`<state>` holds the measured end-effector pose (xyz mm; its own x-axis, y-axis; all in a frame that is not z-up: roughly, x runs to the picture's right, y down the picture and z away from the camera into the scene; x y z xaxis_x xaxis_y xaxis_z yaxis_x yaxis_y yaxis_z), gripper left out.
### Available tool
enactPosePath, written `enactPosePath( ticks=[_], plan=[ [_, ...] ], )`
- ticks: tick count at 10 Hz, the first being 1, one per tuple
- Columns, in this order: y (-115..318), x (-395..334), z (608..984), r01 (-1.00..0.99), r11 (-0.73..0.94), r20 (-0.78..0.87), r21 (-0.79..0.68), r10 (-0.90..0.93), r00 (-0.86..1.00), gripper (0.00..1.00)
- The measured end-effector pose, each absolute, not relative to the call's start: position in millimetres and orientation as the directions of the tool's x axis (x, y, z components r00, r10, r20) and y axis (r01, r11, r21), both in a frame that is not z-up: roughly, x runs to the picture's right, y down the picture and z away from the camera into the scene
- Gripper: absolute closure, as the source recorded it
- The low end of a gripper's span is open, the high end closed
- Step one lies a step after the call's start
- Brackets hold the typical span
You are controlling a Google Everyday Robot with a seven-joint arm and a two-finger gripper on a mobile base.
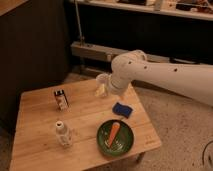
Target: Knock the eraser over
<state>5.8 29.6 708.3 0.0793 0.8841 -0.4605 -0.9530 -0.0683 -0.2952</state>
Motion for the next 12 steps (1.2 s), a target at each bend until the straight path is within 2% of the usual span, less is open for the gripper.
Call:
enactPosePath(
  ticks=[6,9,12],
  plan=[
    [26.7,-45.5,714.2,-0.894,-0.026,-0.420,-0.448,0.889,0.184,0.97],
    [28.7,-48.3,712.7,-0.843,-0.046,-0.357,-0.536,0.917,0.177,1.00],
    [31.3,-49.8,711.7,-0.824,-0.040,-0.328,-0.565,0.927,0.179,1.00]
  ],
)
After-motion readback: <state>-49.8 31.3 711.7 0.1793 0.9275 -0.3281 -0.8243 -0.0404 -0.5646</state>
